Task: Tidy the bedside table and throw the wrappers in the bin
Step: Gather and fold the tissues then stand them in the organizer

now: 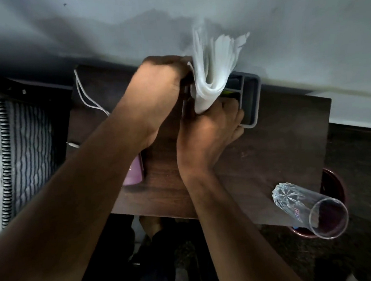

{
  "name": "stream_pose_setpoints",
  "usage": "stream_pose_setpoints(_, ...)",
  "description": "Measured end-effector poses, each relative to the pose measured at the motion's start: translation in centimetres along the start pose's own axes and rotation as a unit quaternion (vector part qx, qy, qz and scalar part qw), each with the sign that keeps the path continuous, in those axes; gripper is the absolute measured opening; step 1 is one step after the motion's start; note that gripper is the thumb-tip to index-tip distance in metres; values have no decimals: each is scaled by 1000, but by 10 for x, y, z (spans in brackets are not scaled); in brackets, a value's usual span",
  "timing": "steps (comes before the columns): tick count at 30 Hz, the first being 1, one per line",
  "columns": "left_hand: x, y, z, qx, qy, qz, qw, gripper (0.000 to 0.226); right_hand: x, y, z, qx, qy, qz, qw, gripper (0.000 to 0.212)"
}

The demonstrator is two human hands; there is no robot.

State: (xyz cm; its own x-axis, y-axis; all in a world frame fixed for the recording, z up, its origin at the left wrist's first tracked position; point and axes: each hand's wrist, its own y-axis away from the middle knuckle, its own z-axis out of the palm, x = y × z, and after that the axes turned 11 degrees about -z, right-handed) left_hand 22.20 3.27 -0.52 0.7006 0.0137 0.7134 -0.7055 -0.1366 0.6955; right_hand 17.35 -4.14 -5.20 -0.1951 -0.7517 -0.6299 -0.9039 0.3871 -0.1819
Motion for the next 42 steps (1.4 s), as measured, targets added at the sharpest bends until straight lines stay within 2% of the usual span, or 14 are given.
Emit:
stream_pose_setpoints(3,3,1,6,-15,-40,-15,999,42,-1,3,-10,-34,-7,-15,999,33)
stream_pose_setpoints(5,6,0,8,-4,6,-31,999,33,-1,1,-18,-31,-30,-23,999,43)
stream_pose_setpoints(9,7,3,7,13,91,-20,996,28,3,-2,-20,-36,-45,-44,997,29)
stream_pose_setpoints(12,0,5,4,18,32,29,999,31,2,-5,-14,-79,-34,-34,996,25)
stream_pose_setpoints(17,-9,7,9,-107,96,-8,990,55,-5,-13,-20,-136,23,-23,990,22)
stream_pose_setpoints(20,-9,9,13,-123,170,3,978,57,-10,-18,-28,-223,68,-32,972,33)
stream_pose_setpoints(22,-10,10,8,-95,230,6,969,51,-9,-20,-38,-270,1,0,963,56)
stream_pose_setpoints(25,-16,6,-3,-53,270,-36,961,77,6,-24,-63,-254,-111,51,959,64)
stream_pose_setpoints(27,-18,6,-3,-83,260,-57,960,86,15,-26,-75,-234,-162,64,957,65)
stream_pose_setpoints(30,-20,17,9,-153,219,-66,961,95,10,-27,-72,-284,-252,90,921,76)
stream_pose_setpoints(32,-20,20,16,-151,150,-56,976,95,5,-27,-65,-330,-260,65,905,71)
stream_pose_setpoints(34,-20,17,21,-128,90,-56,986,92,3,-28,-59,-358,-259,53,896,51)
stream_pose_setpoints(37,-18,13,22,-132,86,-52,986,94,3,-31,-60,-328,-268,46,905,50)
stream_pose_setpoints(42,-23,9,13,-157,157,-46,974,100,37,-36,-76,-154,-221,97,958,72)
